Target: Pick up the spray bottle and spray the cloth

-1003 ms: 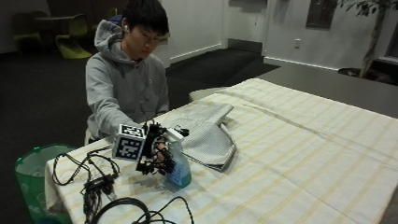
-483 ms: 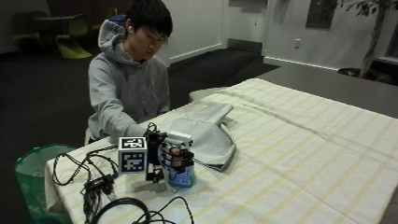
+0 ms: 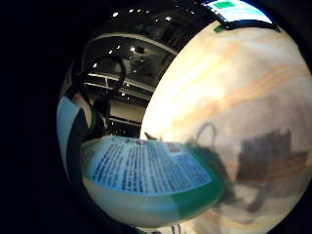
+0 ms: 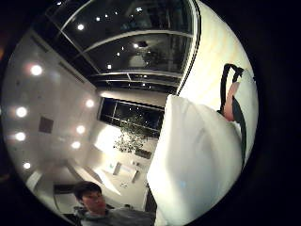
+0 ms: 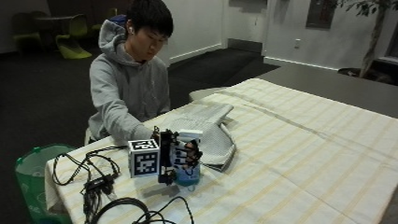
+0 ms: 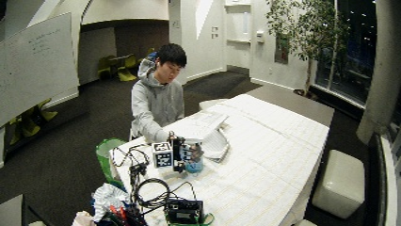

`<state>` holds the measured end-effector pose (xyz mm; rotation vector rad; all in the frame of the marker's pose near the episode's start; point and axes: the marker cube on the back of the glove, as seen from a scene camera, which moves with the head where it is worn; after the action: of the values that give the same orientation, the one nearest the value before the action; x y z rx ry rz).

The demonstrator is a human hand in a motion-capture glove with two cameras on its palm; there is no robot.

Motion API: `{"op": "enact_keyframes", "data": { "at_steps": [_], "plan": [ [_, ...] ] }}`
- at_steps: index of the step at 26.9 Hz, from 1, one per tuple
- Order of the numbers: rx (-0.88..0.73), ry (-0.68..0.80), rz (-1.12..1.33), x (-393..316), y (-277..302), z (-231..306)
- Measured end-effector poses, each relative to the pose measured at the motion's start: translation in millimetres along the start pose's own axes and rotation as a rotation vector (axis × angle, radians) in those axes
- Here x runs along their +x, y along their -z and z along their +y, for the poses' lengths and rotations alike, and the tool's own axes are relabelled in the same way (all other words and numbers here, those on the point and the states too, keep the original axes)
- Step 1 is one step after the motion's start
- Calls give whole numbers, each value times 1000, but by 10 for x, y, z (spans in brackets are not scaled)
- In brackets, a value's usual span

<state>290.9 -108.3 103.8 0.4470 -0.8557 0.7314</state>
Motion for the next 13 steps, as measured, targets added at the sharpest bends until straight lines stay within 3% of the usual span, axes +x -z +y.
{"op": "enact_keyframes", "data": {
  "at_steps": [6,13],
  "plan": [
    [-138,80,169,-183,-131,-35],
    [-474,161,419,-807,-263,22]
  ]
}}
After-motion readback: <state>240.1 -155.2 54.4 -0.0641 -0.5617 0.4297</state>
